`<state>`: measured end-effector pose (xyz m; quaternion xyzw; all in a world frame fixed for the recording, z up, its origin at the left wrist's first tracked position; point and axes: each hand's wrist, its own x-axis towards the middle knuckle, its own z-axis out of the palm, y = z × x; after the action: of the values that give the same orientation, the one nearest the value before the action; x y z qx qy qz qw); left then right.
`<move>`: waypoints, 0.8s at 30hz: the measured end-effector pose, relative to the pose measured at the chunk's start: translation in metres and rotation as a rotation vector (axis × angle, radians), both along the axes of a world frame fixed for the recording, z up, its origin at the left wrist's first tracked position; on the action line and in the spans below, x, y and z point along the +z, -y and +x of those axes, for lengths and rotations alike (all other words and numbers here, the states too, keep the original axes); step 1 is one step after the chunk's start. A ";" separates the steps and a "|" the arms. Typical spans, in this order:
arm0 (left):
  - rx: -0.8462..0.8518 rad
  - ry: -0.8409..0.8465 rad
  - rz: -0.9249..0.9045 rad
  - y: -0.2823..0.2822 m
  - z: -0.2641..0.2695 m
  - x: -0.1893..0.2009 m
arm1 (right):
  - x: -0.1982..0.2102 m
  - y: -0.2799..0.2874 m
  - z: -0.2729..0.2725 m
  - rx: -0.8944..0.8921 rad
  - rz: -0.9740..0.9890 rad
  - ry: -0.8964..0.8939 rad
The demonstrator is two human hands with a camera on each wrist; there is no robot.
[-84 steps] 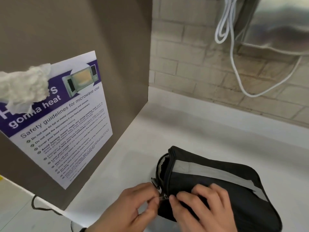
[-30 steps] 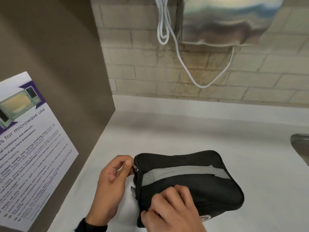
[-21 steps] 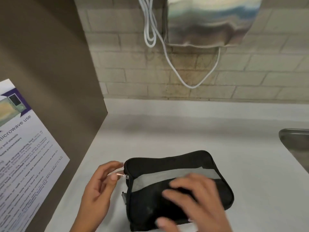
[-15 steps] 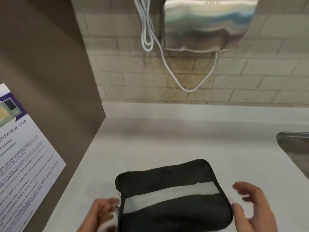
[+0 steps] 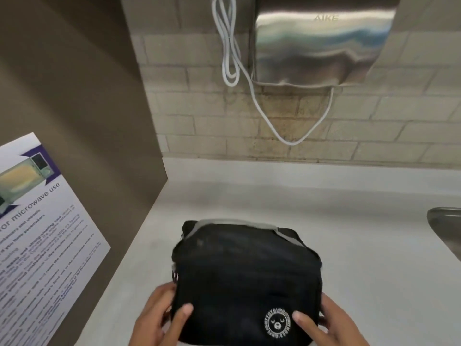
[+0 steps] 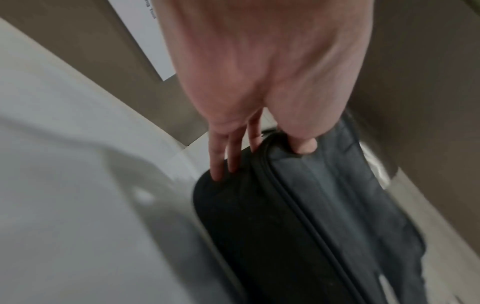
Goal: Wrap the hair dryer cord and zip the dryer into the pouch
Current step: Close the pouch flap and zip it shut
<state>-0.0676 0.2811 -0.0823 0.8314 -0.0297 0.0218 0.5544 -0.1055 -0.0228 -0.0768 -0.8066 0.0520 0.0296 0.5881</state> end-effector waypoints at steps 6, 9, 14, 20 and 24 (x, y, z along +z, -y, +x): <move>0.141 0.016 -0.157 -0.015 0.060 0.029 | 0.010 -0.039 0.058 -0.109 0.166 0.023; 0.182 -0.015 -0.139 -0.026 0.097 0.040 | 0.018 -0.059 0.092 -0.134 0.339 -0.031; 0.229 -0.130 -0.133 -0.043 0.162 0.046 | 0.018 -0.085 0.140 -0.103 0.434 -0.088; 0.251 -0.204 -0.051 -0.062 0.218 0.029 | 0.008 -0.105 0.176 -0.111 0.438 -0.159; 0.262 -0.245 -0.056 -0.066 0.233 0.021 | 0.006 -0.111 0.187 -0.140 0.435 -0.172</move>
<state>0.1657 0.3475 -0.0616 0.8088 0.1474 -0.0068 0.5693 0.0819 0.0881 -0.0704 -0.6500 0.1499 0.0678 0.7419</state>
